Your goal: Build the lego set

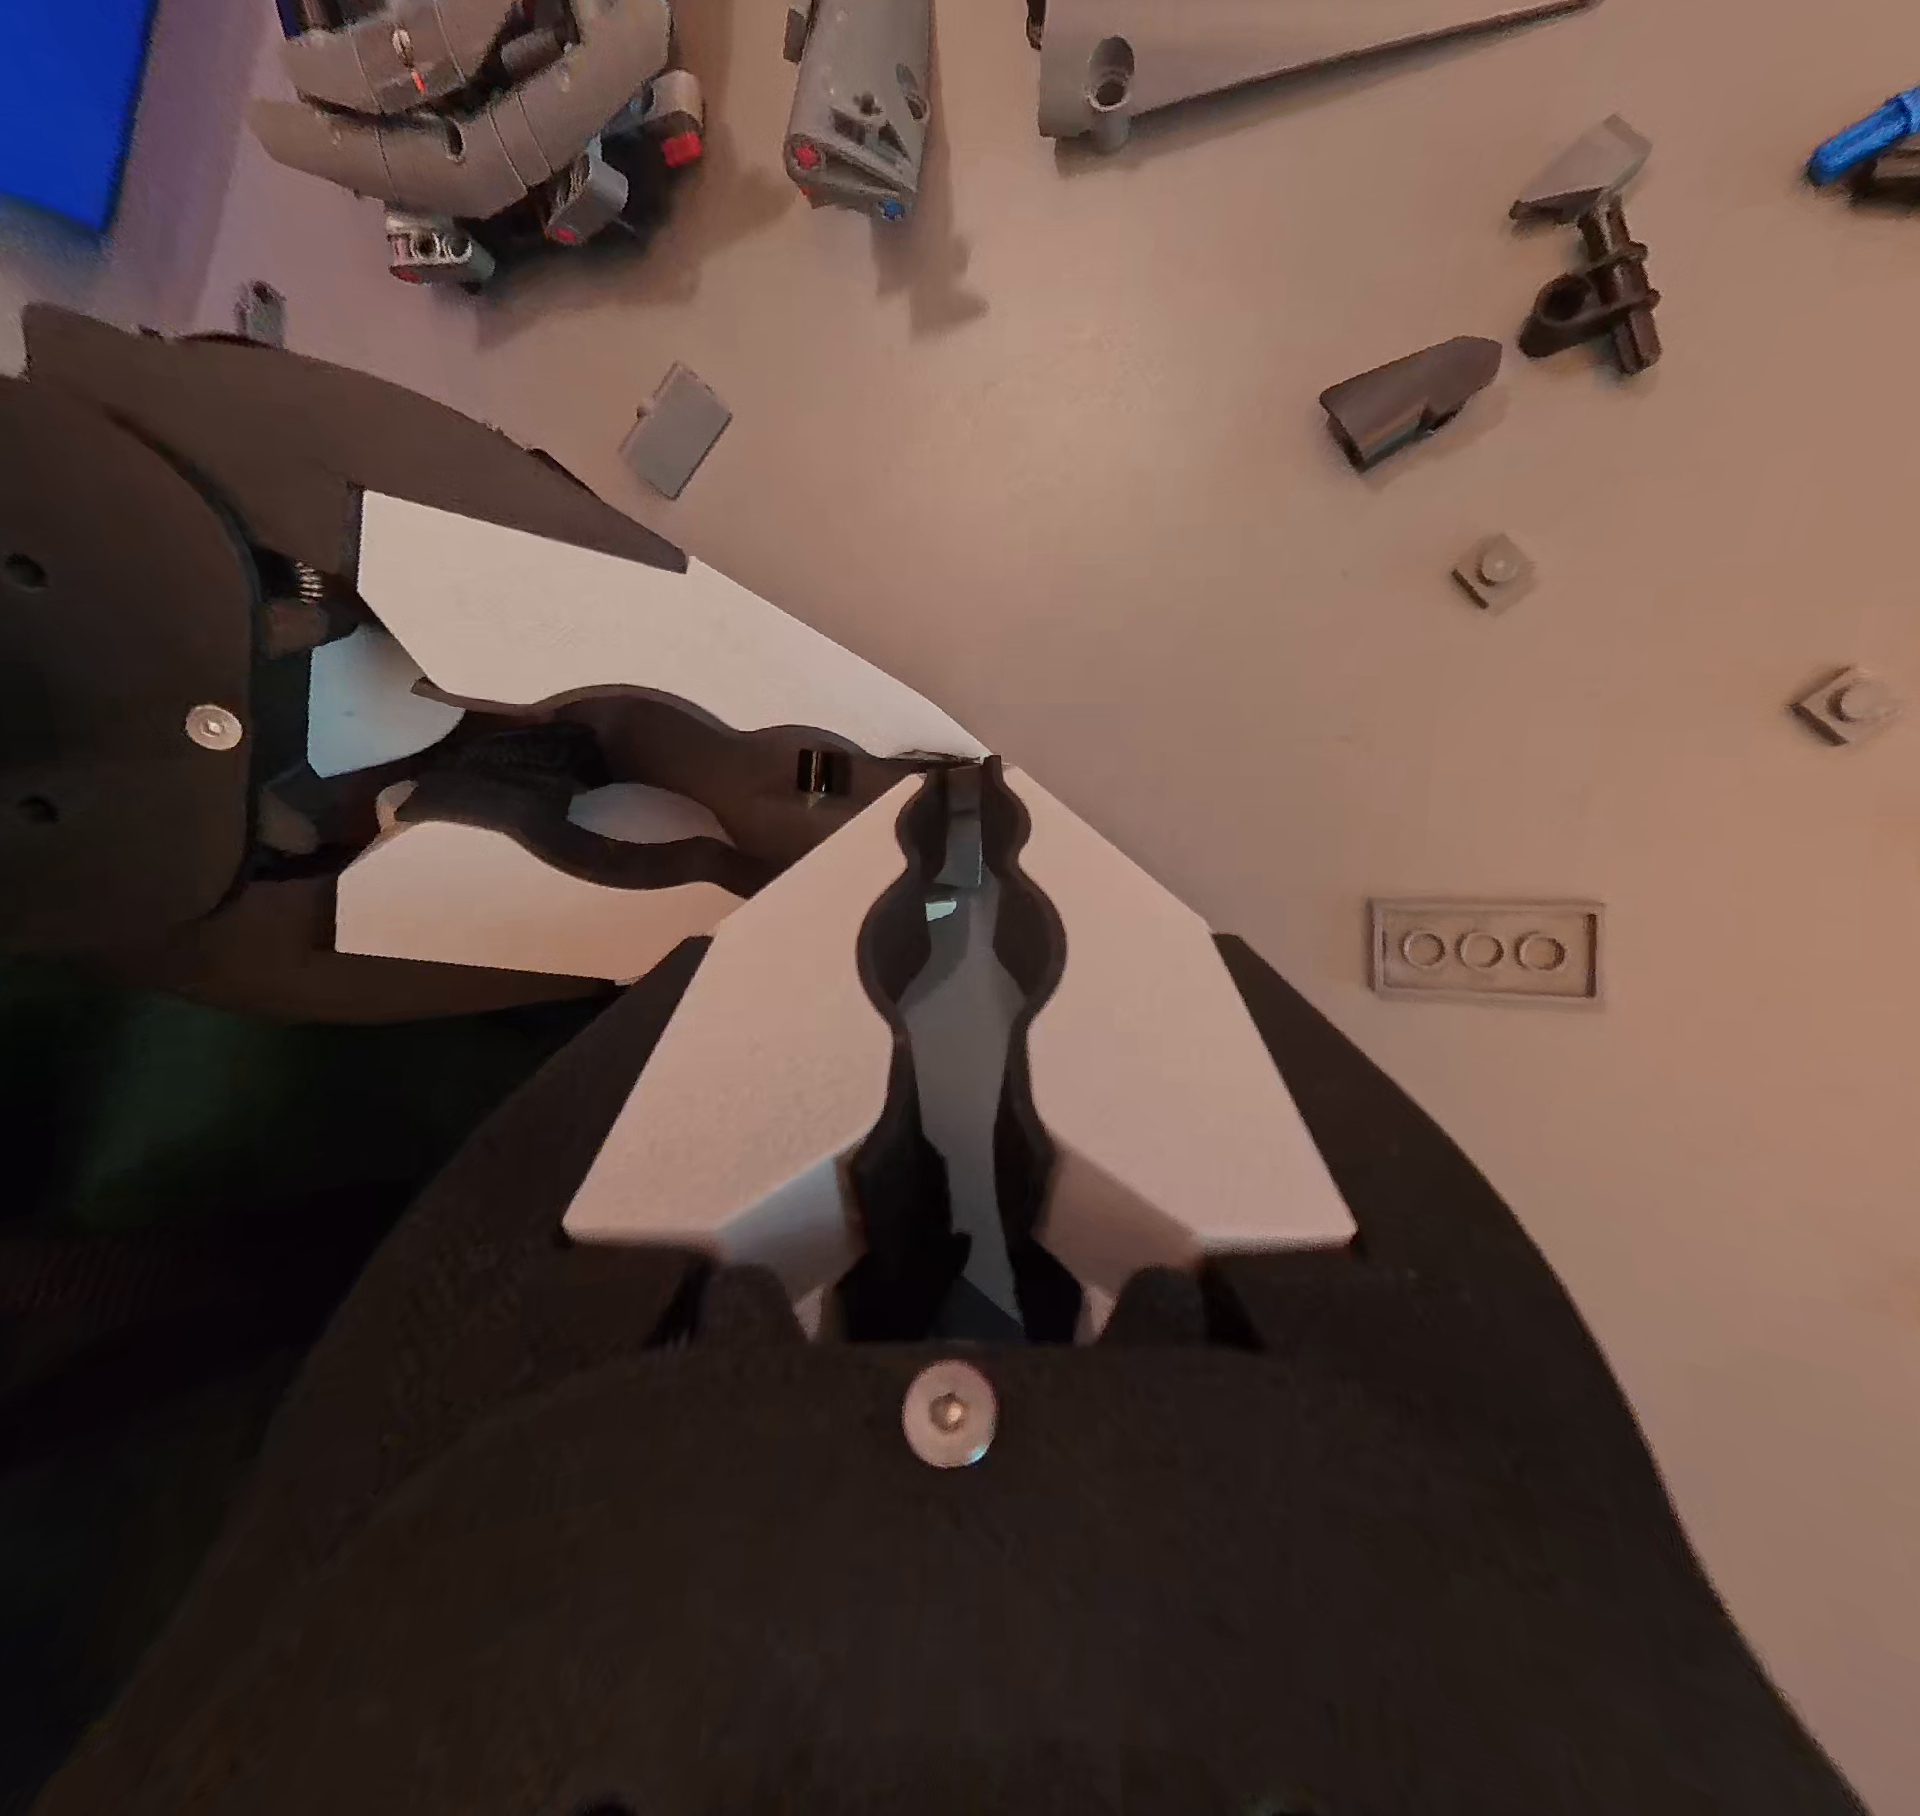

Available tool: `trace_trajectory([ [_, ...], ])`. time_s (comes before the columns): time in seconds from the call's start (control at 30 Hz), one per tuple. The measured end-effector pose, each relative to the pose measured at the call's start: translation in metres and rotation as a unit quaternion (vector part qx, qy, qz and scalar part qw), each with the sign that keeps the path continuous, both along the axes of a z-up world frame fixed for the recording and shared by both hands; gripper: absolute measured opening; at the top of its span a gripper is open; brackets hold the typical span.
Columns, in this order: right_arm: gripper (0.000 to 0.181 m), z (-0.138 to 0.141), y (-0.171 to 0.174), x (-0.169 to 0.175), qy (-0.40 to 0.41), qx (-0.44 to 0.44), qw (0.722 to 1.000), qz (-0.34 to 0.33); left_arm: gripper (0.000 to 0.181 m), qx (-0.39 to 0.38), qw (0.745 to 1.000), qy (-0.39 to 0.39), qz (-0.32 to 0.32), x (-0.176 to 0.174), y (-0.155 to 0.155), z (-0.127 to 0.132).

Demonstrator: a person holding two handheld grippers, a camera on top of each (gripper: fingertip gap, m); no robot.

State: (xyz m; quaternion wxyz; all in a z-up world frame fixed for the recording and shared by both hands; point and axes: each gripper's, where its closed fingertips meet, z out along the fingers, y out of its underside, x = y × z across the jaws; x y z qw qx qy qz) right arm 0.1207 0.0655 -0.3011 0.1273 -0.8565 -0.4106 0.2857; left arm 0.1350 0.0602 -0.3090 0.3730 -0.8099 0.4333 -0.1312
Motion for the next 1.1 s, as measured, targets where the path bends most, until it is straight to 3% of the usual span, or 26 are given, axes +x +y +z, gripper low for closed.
trace_trajectory([
  [0.57, 0.005, -0.002, -0.001, -0.001, -0.086, -0.002, 0.989, 0.121, 0.023, 0.002, 1.0, 0.002, 0.003, -0.001, 0.001, 0.0],
  [0.87, 0.02, 0.002, 0.002, 0.005, 0.011, -0.025, 0.997, 0.074, 0.022, -0.007, 1.0, -0.008, 0.002, -0.001, 0.001, 0.0],
  [1.1, 0.01, 0.012, 0.001, 0.003, 0.061, 0.003, 0.995, 0.077, 0.022, -0.01, 1.0, -0.011, 0.002, -0.001, 0.001, 0.0],
])
